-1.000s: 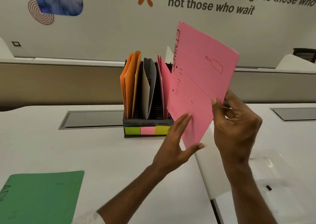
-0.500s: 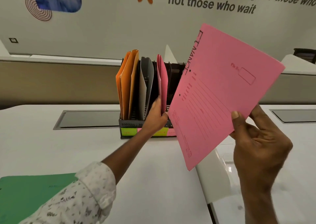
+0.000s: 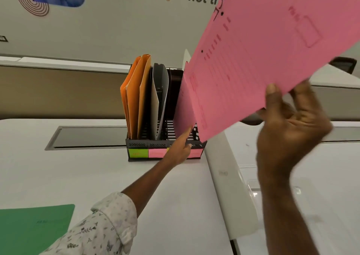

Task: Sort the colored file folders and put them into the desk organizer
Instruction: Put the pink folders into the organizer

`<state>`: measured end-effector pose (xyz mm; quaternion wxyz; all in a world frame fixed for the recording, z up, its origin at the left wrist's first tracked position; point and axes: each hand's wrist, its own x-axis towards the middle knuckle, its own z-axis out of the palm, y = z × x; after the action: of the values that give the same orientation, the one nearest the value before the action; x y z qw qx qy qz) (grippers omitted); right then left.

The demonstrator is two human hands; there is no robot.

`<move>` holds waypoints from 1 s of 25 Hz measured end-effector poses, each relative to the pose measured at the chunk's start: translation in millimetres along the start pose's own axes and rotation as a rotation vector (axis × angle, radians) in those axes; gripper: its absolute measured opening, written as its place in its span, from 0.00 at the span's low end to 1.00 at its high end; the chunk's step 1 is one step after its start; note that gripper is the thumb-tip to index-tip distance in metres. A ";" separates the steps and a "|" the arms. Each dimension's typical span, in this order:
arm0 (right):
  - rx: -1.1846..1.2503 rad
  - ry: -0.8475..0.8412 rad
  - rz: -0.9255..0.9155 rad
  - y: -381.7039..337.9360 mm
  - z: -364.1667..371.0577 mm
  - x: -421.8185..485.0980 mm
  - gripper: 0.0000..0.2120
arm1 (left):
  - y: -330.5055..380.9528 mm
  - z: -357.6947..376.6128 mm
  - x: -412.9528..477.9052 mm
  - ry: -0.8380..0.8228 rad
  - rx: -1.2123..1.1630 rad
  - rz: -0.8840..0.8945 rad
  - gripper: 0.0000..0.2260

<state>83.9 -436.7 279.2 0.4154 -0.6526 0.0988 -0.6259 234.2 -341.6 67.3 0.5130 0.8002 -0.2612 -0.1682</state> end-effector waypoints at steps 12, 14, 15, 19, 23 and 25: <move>-0.236 -0.112 0.010 124.4 114.1 -61.9 0.13 | -12.6 -20.8 -11.3 0.281 0.113 -0.003 0.28; -0.242 -0.177 0.075 129.3 118.1 -89.0 0.13 | -10.3 -21.8 -5.0 0.266 0.125 0.130 0.29; -0.223 -0.224 0.126 131.4 119.2 -101.5 0.13 | -10.6 -21.9 -1.0 0.239 0.119 0.165 0.29; -0.148 -0.388 0.232 147.8 113.1 -127.2 0.12 | -12.0 -23.0 15.0 0.240 0.042 0.126 0.25; -0.147 -0.359 0.225 166.2 108.0 -116.2 0.13 | -20.7 -23.2 24.4 0.335 0.126 0.093 0.27; -0.140 -0.333 0.240 168.5 109.5 -110.5 0.14 | -20.3 -20.6 25.8 0.320 0.116 0.078 0.28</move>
<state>226.5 -426.2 100.0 0.4512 -0.7577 0.1493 -0.4471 271.0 -334.8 57.4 0.5070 0.8343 -0.2162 -0.0035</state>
